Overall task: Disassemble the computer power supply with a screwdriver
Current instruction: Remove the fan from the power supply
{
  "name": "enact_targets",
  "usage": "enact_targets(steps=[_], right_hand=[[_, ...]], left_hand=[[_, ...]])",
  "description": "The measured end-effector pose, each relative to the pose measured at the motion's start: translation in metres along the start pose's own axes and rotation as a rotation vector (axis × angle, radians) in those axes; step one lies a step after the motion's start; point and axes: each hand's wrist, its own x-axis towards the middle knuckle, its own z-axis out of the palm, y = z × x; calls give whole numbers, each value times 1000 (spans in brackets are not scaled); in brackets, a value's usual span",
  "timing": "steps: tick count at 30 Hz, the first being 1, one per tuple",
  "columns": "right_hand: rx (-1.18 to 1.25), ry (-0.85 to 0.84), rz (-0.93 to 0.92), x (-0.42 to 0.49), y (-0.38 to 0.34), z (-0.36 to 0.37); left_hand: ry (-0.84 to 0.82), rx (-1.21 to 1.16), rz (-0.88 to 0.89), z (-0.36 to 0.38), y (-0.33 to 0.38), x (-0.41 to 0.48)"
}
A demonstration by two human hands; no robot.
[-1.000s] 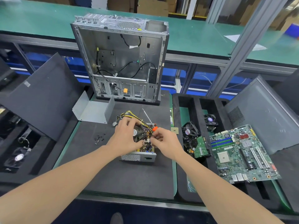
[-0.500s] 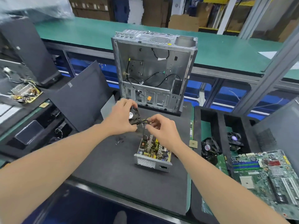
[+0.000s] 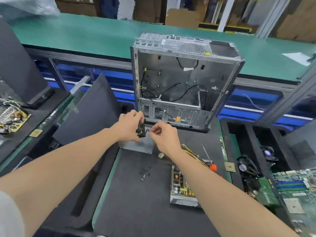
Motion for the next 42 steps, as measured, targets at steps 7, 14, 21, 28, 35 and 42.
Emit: enact_targets(steps=[7, 14, 21, 28, 35, 42], right_hand=[[-123, -90, 129, 11, 14, 19], [-162, -94, 57, 8, 14, 19], [-129, -88, -56, 1, 5, -20], [-107, 17, -160, -27, 20, -91], [-53, 184, -79, -72, 83, -154], [-54, -145, 298, -115, 159, -171]], left_hand=[[-184, 99, 143, 31, -15, 28], [-271, 36, 140, 42, -19, 33], [119, -472, 40, 11, 20, 29], [234, -626, 54, 1, 113, 11], [291, -550, 282, 29, 192, -11], [342, -303, 316, 60, 230, -33]])
